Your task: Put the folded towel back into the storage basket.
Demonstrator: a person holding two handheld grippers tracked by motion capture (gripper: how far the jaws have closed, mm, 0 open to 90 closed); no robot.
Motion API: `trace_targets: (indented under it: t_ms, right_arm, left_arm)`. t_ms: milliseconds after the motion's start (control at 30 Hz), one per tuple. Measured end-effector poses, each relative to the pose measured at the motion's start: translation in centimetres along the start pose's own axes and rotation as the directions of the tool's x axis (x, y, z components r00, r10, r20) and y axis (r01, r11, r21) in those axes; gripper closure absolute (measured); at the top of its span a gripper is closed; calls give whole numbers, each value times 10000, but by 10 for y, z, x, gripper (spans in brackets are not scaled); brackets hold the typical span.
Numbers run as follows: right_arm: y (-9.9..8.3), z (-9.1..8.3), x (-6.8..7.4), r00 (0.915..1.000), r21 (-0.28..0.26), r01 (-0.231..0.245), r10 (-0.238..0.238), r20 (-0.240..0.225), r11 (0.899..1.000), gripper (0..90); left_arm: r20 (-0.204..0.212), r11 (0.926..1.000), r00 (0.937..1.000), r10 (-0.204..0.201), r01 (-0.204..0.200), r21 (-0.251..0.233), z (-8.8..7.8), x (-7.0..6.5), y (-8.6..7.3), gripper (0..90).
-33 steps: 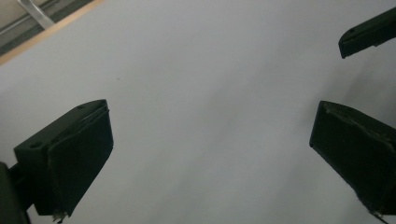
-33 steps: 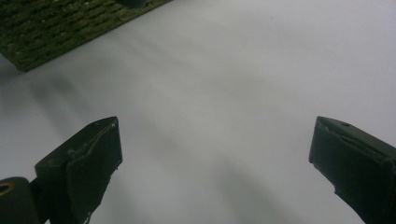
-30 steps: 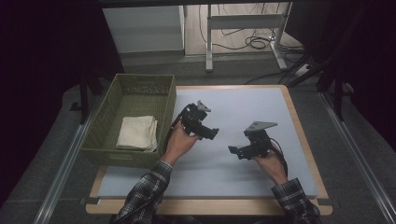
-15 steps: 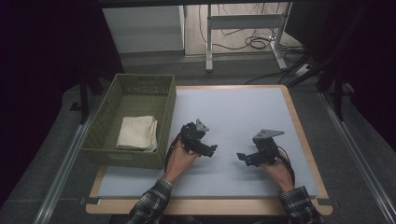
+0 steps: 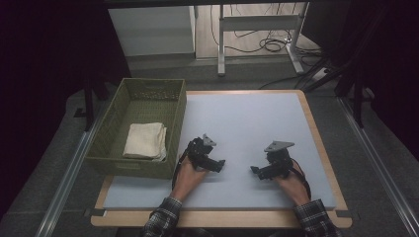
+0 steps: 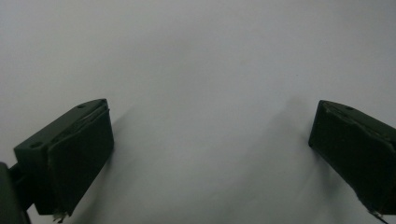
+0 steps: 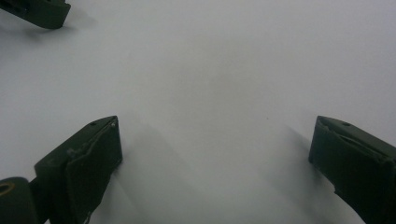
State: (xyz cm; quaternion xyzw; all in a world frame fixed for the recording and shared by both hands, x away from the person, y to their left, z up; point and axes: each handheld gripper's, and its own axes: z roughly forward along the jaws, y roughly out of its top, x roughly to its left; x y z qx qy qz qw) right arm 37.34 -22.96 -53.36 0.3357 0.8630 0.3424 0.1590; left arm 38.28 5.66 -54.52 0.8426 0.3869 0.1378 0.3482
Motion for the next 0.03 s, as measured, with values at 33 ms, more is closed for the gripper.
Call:
trace_targets:
  t_ms: [33]
  right_arm:
    - [0,0,0,10000,0,28,-28,9,10000,26]
  left_arm:
    - [-8,10000,10000,4,-4,-6,0,0,0,0]
